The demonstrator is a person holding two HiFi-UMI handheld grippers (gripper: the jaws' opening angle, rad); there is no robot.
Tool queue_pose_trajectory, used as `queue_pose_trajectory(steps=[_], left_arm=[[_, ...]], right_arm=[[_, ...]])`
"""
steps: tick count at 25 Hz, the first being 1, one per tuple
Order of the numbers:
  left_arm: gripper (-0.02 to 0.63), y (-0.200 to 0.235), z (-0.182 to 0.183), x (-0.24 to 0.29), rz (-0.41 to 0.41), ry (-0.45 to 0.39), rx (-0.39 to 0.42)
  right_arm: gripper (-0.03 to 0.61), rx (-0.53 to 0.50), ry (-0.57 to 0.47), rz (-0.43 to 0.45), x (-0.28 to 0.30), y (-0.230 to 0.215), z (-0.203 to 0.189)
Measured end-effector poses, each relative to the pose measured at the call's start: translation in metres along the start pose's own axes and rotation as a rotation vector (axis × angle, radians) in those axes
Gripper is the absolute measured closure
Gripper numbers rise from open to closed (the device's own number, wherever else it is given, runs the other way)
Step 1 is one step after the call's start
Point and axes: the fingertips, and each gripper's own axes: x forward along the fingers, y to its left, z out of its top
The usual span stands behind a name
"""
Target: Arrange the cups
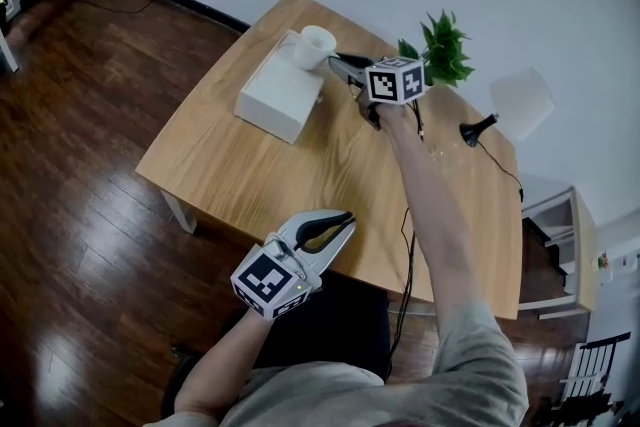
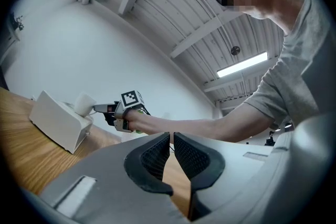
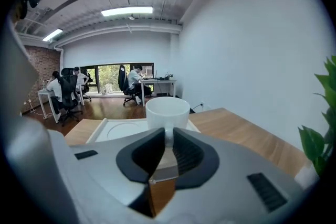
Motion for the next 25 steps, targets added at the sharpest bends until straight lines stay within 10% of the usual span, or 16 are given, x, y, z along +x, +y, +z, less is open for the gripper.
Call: queue_pose_trajectory(steps=[8,14,25], left_arm=[[0.598,0.007,0.001,-0.007,0.016,-0.006,-0.008],[0.598,0.008,0.0,-0.009,0.011,-0.005,-0.012],[0.592,0.002,0.004,-0.014,-0.02,0.011,-0.015]], right_arm=[[0.515,-0.068,0.026,-0.001,0.028,0.004,0.009],[0.39,-0.1,0.003,-0.135,0.015,-0.008,0.005],[0.445,-0.135,-0.257,-0.152,-0.201,0.07,-0.029]])
